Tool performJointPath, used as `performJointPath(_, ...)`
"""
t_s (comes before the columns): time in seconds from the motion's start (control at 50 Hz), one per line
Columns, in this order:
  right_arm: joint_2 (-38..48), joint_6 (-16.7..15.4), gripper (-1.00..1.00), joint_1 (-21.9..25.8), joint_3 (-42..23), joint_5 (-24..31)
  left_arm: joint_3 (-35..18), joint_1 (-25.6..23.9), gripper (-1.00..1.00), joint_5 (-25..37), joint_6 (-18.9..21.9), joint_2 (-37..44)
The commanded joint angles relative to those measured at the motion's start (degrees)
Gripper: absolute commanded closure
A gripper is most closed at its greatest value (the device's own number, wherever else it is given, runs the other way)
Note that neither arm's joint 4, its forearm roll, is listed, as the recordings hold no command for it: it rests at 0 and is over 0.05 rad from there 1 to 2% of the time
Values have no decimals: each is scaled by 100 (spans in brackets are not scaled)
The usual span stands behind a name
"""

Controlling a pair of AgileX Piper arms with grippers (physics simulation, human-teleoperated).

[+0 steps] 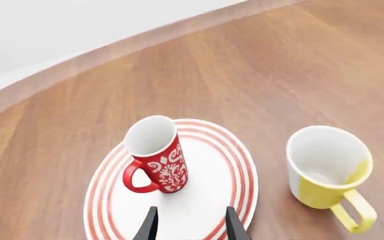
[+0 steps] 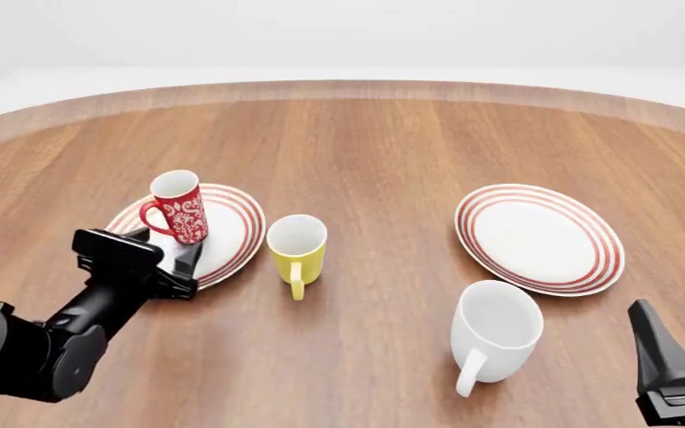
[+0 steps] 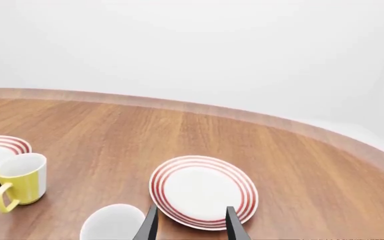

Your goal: Put the red mug on the left plate.

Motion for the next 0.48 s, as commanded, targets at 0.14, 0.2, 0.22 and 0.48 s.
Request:
performJointPath(0.14, 1, 73, -100, -23, 1, 92, 639, -731, -100, -556, -944, -376)
performJointPath(0.2, 1, 78, -100, -29, 1, 111, 780, -861, -100, -749, -1071, -406)
performJointPath(0.22, 3, 111, -100, -44, 1, 118, 829, -890, -100, -843, -1129, -374)
performJointPath(0.48, 4151, 571, -100, -7, 2, -4213, 1354, -1525, -100, -1246, -1965, -1117)
